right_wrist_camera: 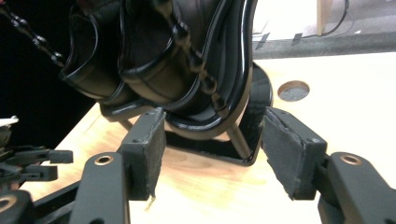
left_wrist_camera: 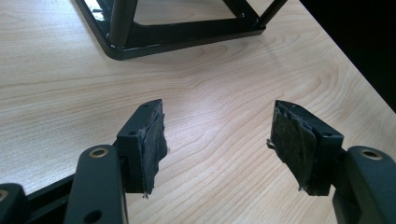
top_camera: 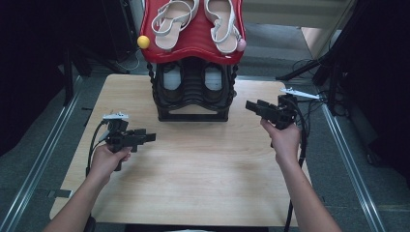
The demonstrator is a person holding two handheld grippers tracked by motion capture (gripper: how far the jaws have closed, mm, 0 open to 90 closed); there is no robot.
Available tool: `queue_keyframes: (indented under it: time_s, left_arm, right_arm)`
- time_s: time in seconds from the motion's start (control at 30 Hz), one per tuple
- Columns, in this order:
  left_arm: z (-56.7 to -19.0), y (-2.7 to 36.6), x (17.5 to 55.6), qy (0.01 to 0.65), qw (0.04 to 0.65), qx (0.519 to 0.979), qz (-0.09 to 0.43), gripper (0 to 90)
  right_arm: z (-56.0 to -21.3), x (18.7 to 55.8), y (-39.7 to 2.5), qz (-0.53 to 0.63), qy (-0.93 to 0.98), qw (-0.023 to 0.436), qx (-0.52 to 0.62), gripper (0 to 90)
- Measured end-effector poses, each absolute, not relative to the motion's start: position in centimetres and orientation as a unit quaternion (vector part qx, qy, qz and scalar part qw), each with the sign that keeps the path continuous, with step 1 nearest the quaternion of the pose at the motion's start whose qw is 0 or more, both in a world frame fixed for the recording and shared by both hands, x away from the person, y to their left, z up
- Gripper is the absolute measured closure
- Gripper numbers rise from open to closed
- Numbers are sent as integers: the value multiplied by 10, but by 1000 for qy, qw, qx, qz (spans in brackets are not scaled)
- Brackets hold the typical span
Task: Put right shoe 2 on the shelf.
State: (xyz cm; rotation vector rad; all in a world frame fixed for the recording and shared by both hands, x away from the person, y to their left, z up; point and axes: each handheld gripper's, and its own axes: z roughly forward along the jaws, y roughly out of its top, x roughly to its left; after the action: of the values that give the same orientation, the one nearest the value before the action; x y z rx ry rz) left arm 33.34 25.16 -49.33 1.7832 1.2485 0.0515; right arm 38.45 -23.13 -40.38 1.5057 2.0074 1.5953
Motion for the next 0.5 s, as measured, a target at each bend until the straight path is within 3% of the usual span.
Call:
queue_keyframes:
  time_s: [0.13, 0.3, 0.5]
  left_arm:
    - [-493, 251, 333, 508, 463, 726, 21, 353]
    - [-493, 251, 333, 506, 462, 728, 21, 352]
    - [-494, 249, 334, 507, 455, 732, 20, 352]
  right_arm:
    - [-413, 377, -229, 525, 683, 92, 499, 353]
    - [-427, 367, -229, 529, 682, 68, 500, 352]
    - [-439, 357, -225, 523, 694, 71, 490, 352]
